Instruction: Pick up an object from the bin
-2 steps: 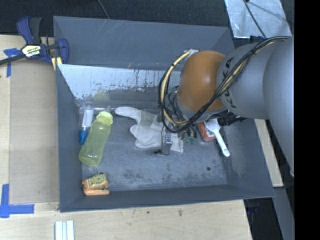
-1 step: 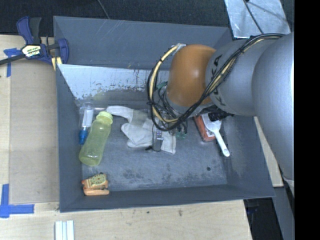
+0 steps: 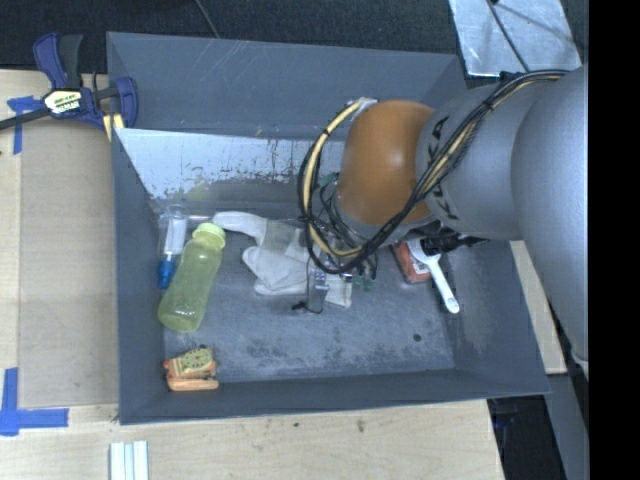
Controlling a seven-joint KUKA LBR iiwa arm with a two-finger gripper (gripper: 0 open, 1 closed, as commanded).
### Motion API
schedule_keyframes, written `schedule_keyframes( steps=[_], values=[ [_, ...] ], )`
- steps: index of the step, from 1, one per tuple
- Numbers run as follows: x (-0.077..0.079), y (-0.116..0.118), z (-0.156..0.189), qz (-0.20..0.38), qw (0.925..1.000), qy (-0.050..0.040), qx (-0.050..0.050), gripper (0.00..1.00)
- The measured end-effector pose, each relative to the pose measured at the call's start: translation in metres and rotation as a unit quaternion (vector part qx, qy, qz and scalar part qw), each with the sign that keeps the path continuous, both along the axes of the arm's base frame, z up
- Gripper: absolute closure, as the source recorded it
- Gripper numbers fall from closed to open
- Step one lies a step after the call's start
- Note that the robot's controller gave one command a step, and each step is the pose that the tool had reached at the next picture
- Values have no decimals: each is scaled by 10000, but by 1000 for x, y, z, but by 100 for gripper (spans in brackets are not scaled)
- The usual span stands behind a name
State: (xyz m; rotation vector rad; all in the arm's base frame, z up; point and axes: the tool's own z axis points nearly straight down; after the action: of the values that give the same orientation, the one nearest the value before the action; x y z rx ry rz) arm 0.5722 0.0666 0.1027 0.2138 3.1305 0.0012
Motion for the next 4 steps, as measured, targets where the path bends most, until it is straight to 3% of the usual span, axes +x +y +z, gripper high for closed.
schedule_keyframes(
  steps=[1, 2, 4],
  values=[
    [5, -3, -33, -324, 9995, 3, 2, 0],
    [-7, 4, -29, -217, 9998, -37, 0, 100],
    [-8, 4, -27, -216, 9998, -22, -2, 100]
  ],
)
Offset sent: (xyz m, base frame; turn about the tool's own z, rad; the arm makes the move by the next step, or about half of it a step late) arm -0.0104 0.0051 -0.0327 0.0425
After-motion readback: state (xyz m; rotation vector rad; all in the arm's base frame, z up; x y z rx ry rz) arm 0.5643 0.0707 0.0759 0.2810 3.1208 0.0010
